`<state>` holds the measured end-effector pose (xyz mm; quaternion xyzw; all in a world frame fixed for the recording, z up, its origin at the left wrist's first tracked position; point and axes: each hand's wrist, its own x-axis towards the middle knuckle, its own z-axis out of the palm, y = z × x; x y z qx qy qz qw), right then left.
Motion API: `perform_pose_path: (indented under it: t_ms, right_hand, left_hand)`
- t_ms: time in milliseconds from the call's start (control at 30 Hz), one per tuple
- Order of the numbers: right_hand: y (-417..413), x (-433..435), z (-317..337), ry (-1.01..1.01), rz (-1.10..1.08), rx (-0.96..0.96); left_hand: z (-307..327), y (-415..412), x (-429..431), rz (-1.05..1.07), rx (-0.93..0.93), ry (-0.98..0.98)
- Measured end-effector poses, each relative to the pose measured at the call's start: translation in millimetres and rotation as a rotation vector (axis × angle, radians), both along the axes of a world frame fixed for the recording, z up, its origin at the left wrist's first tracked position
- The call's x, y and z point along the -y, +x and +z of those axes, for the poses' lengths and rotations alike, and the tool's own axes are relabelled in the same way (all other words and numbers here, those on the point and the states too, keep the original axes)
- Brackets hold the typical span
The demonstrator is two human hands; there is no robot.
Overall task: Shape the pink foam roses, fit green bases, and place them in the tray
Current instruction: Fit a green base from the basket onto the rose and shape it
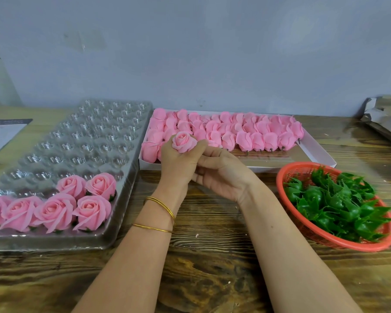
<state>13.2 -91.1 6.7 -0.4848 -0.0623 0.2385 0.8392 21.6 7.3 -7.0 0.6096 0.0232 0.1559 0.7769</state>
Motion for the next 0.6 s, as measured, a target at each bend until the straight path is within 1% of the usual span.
perform_pose_path:
  t_ms: [233, 433, 600]
  right_hand:
    - [0.5, 3.7, -3.2, 0.048, 0.027, 0.024]
    - [0.5, 5.2, -4.1, 0.04, 0.034, 0.079]
    - [0.4, 6.4, -5.0, 0.042, 0.041, 0.117]
  left_hand:
    - [-1.9, -0.7, -0.9, -0.065, 0.013, 0.071]
    - [-2.4, 0.1, -4.0, -0.127, 0.03, 0.125]
    - [-3.2, 0.8, -6.0, -0.145, 0.007, 0.133]
